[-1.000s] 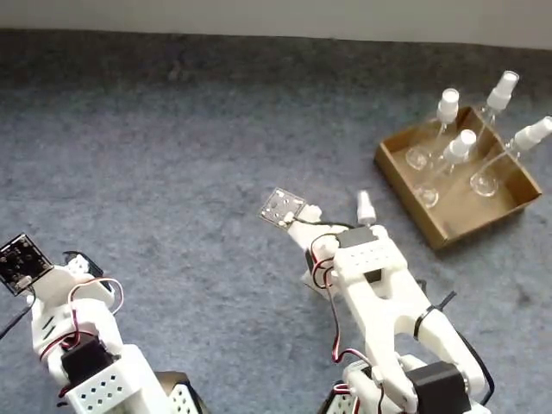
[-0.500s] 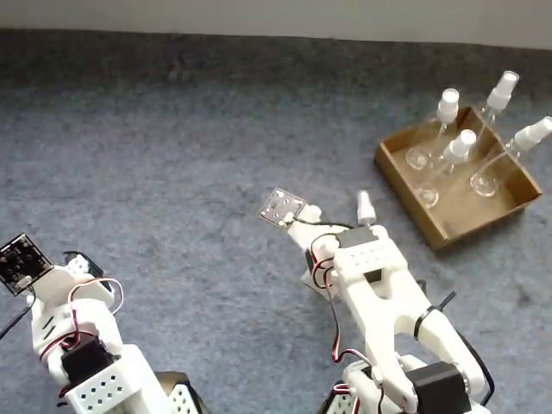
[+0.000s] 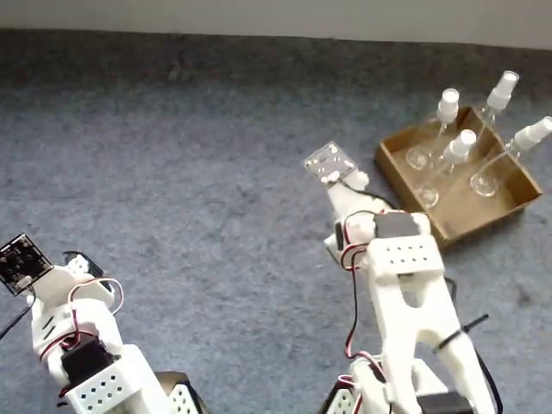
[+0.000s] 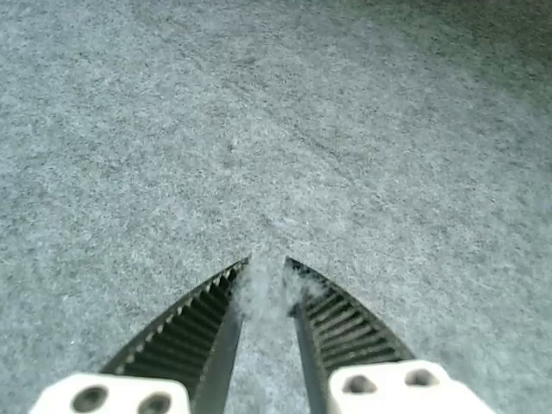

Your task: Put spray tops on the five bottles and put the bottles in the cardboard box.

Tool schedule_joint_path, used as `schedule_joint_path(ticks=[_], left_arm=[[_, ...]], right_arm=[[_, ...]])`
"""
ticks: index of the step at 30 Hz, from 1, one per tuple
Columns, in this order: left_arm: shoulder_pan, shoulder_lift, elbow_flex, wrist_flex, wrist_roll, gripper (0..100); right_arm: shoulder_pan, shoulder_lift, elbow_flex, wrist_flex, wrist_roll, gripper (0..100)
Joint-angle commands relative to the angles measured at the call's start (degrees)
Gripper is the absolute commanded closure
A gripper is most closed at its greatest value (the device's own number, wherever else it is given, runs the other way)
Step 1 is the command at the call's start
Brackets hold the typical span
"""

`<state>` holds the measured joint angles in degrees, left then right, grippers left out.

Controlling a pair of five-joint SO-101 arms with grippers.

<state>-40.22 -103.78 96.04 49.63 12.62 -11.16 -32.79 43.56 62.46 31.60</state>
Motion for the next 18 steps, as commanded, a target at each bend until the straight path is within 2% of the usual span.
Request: schedule_joint_path(ticks=[1,10,18], left_arm=[[1.01,-0.31,1.10,0.18,-0.97,96],[1.10,-0.31,1.10,1.23,-0.88,96],[3.47,-0.40,1.10,1.49,-0.88,96]], right_arm=[[0.92,-8.66,-6.29,6.81,-0.97,88.5],[1.71,-30.29,-5.67,10.95,-0.97,88.5],[11.56,-42.33,2.07,10.24,-2.29,88.5]])
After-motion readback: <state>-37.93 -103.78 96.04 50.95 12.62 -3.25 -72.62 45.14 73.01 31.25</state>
